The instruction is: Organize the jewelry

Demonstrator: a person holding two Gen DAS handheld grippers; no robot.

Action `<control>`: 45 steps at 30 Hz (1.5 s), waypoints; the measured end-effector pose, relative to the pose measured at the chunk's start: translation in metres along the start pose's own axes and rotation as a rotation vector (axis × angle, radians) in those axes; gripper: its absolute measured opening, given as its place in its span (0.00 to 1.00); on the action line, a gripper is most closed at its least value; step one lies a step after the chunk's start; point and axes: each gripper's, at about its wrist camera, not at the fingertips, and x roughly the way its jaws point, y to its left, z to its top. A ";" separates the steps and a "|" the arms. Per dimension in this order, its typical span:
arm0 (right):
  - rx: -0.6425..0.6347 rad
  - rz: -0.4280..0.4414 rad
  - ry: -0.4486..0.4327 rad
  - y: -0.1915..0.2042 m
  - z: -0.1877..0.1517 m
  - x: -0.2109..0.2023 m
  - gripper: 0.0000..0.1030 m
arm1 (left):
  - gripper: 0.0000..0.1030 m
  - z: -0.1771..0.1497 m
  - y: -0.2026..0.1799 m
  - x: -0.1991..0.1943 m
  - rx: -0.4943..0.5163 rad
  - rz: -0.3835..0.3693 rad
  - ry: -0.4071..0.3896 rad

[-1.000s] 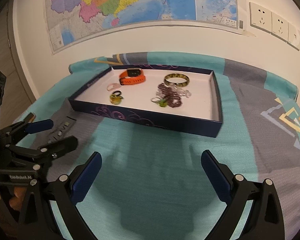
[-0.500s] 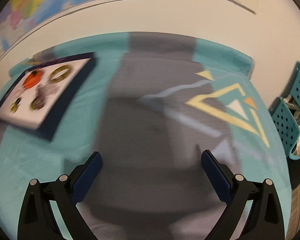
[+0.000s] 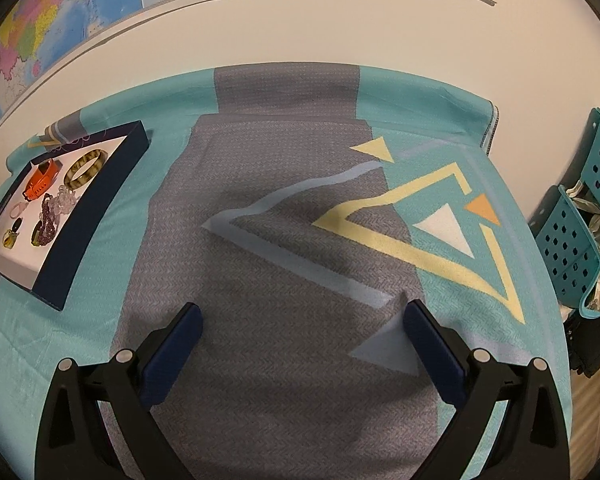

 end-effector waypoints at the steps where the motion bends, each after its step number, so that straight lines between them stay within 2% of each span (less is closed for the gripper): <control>1: 0.000 0.000 0.000 0.000 0.000 0.000 0.95 | 0.96 0.001 0.000 0.001 0.001 -0.002 0.000; 16: 0.001 0.000 0.001 -0.001 0.000 -0.001 0.95 | 0.96 0.000 -0.001 0.001 0.001 0.000 -0.001; 19: -0.003 0.028 -0.001 -0.004 -0.002 -0.002 0.95 | 0.96 0.000 -0.001 0.001 0.001 0.001 -0.001; 21: -0.021 0.004 0.001 0.001 -0.002 -0.002 0.95 | 0.96 0.000 -0.001 0.001 0.000 0.000 -0.001; 45: -0.011 0.014 0.003 -0.001 -0.001 -0.003 0.95 | 0.96 0.000 -0.002 0.001 0.000 0.001 -0.002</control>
